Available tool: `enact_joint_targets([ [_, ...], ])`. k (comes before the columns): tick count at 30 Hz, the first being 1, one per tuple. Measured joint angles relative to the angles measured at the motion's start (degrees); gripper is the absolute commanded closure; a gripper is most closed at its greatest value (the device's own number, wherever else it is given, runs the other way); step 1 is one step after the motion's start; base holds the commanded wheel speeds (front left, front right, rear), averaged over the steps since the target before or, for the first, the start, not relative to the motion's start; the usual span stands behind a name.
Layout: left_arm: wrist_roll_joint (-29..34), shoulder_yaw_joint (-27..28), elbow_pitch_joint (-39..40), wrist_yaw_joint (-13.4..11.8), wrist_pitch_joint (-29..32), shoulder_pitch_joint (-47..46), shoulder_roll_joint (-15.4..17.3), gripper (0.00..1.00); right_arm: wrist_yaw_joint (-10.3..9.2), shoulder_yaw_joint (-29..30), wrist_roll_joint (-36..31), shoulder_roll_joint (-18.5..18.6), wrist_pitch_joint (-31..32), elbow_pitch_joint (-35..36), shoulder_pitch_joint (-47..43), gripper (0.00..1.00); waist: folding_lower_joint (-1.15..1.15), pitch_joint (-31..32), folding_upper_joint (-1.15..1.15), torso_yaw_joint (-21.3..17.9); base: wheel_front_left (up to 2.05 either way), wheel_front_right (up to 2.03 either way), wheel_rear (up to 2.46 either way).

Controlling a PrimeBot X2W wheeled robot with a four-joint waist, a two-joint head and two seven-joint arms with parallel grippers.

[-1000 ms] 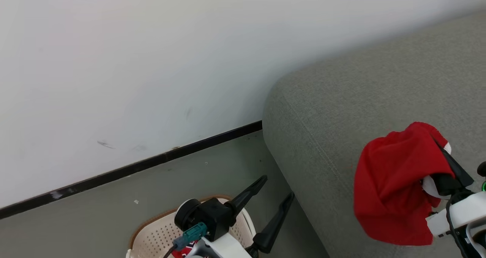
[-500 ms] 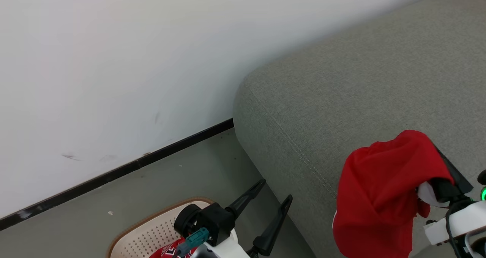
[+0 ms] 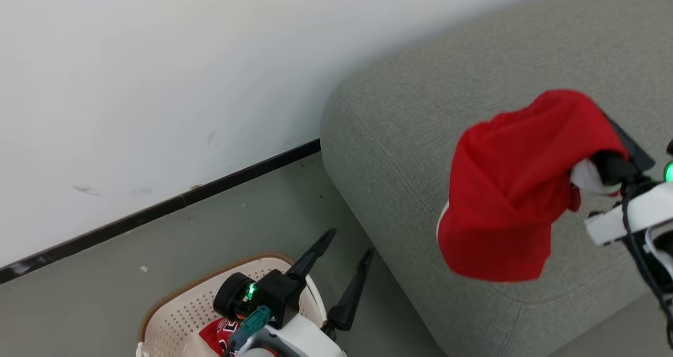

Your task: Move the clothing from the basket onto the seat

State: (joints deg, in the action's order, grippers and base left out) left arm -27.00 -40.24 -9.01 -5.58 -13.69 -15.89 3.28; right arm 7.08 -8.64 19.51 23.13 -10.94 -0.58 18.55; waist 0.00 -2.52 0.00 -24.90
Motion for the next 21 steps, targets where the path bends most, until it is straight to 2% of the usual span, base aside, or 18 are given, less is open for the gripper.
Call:
enact_joint_targets([
  [10,2.59,0.87,2.23,-1.83,0.01,-1.83,2.21,0.00,0.00,2.25,2.32,2.54,1.49,-9.42,15.78,1.00,0.00,-3.94,0.00,2.50,0.00,0.00,0.00],
  [21,5.09,-1.29,4.34,-1.82,2.12,-4.87,2.42,0.00,0.00,4.33,2.55,6.13,1.27,-18.94,22.67,1.00,0.00,-8.91,0.00,5.10,0.00,0.00,0.00],
])
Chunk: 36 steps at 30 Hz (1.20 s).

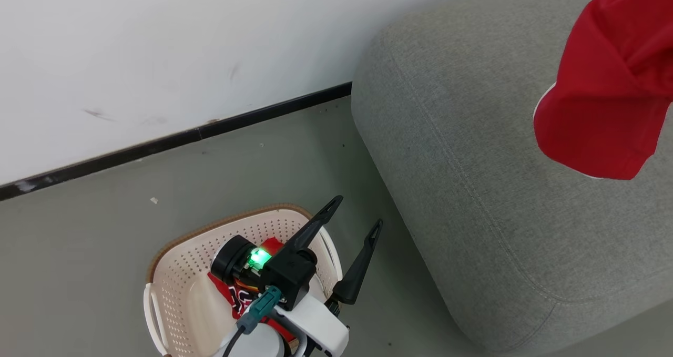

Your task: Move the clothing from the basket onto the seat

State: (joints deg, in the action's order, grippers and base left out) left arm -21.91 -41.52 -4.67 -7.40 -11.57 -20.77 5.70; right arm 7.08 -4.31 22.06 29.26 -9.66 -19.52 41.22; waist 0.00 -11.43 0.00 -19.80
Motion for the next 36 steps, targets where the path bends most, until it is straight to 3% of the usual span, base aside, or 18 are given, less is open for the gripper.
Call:
enact_joint_targets([
  [6,1.08,-1.41,1.22,0.54,1.42,-1.85,0.03,0.00,0.00,2.30,-0.41,2.19,-1.25,-4.46,3.59,1.00,0.00,-3.26,0.00,1.36,0.00,0.00,0.00],
  [14,2.90,-3.25,2.56,1.58,3.52,-6.03,-0.10,0.00,0.00,5.95,-0.42,0.77,-3.04,-12.68,3.82,1.00,0.00,-7.62,0.00,2.67,0.00,0.00,0.00],
  [23,4.01,-4.24,3.27,2.79,4.82,-8.88,-0.21,0.00,-0.01,8.14,-0.96,-3.85,-4.21,-21.60,1.05,1.00,0.00,-12.09,0.00,3.61,0.00,0.00,0.00],
  [33,4.89,-4.32,3.25,3.59,5.36,-11.74,-0.02,0.00,0.00,9.50,0.24,-8.96,-4.53,-24.94,0.02,1.00,0.00,-15.95,0.00,4.07,0.00,0.00,0.00],
  [36,4.99,-3.69,3.20,3.59,5.43,-12.06,0.42,0.00,-0.01,9.66,0.40,-10.10,-4.54,-24.07,0.02,0.78,-0.01,-16.82,0.00,3.84,0.00,0.00,0.00],
])
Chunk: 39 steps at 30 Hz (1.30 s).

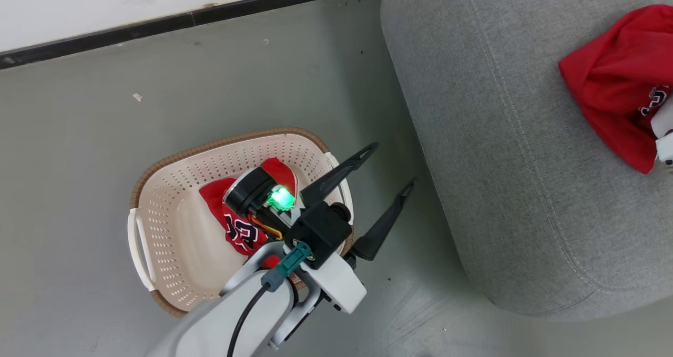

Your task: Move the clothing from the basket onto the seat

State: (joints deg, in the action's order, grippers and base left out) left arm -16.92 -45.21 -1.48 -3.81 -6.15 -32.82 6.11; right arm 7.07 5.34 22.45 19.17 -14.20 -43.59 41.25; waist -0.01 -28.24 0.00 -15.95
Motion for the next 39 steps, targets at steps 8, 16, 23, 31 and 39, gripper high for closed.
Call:
enact_joint_targets([
  [8,-0.22,1.34,-2.21,0.44,-1.10,0.03,1.46,0.00,0.00,2.27,-0.21,-2.02,0.00,4.53,-3.20,0.00,0.00,0.39,0.00,-1.55,0.00,0.00,0.00],
  [16,-1.42,2.15,-4.00,0.44,-2.61,0.48,1.38,0.00,0.00,3.34,-2.23,-3.25,0.00,10.61,-8.98,0.00,0.00,2.22,0.00,-2.58,0.00,0.00,0.00],
  [23,-2.50,4.14,-5.48,0.42,-4.66,1.27,1.82,0.00,0.00,3.32,-4.38,-5.63,-0.01,17.19,-15.27,0.00,0.00,4.49,0.00,-3.34,0.00,0.00,0.00],
  [31,-4.50,8.24,-7.20,-1.31,-6.66,4.65,2.94,0.00,0.00,2.57,-6.72,-7.55,-0.11,26.05,-20.26,0.00,0.00,8.19,0.00,-3.63,0.00,0.00,0.00],
  [39,-6.20,12.90,-7.91,-4.00,-7.65,8.32,3.39,0.00,0.00,-3.76,-8.61,-9.59,-0.26,30.11,-21.18,0.00,0.00,11.64,0.00,-2.60,0.00,0.00,0.00],
])
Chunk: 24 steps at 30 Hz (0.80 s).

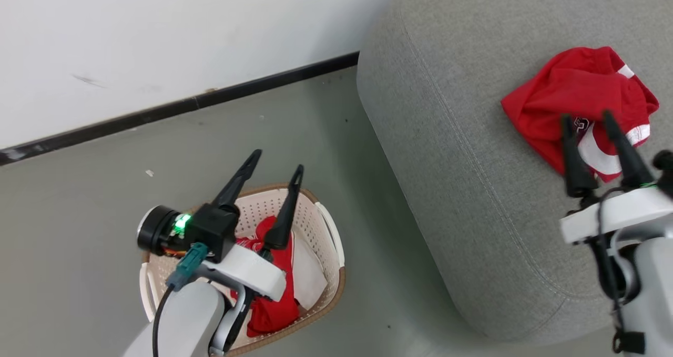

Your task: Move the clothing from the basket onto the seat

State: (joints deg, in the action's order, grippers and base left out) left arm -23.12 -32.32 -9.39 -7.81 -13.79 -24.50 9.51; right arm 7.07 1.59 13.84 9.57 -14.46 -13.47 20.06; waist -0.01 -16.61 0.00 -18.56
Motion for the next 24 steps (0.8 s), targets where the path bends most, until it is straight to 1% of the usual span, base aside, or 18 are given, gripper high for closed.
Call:
enact_joint_targets([
  [4,-1.03,2.40,-0.22,-1.38,-0.44,2.40,0.19,0.00,0.00,-3.82,-1.37,-0.63,0.00,0.31,-1.17,0.00,0.00,1.66,0.00,0.99,0.00,0.00,0.00],
  [10,-2.36,6.39,-0.35,-3.43,-0.49,6.58,0.70,0.00,0.00,-6.25,-3.94,-1.11,0.00,1.99,-1.35,0.00,0.00,4.15,0.00,2.78,0.00,0.00,0.00],
  [11,-2.36,6.39,-0.35,-3.43,-0.49,6.58,0.70,0.00,0.00,-6.25,-3.94,-1.11,0.00,1.99,-1.35,0.00,0.00,4.15,0.00,2.78,0.00,0.00,0.00],
  [14,-3.09,8.17,-0.26,-4.47,-0.49,9.02,0.82,0.00,0.01,-7.04,-5.94,-1.45,0.00,2.86,-1.96,0.00,0.00,5.39,0.00,3.75,0.00,0.00,0.00],
  [19,-3.16,12.07,1.65,-6.03,-0.49,12.55,0.79,0.00,0.00,-8.06,-7.49,-2.71,0.00,4.09,-4.89,0.00,0.00,7.41,0.00,5.42,0.00,0.00,0.00],
  [24,-3.15,14.14,3.24,-6.50,-0.49,15.64,0.58,0.00,0.00,-8.40,-8.06,-3.18,0.00,4.66,-8.00,0.00,0.00,9.32,0.00,7.10,0.00,0.00,0.00],
])
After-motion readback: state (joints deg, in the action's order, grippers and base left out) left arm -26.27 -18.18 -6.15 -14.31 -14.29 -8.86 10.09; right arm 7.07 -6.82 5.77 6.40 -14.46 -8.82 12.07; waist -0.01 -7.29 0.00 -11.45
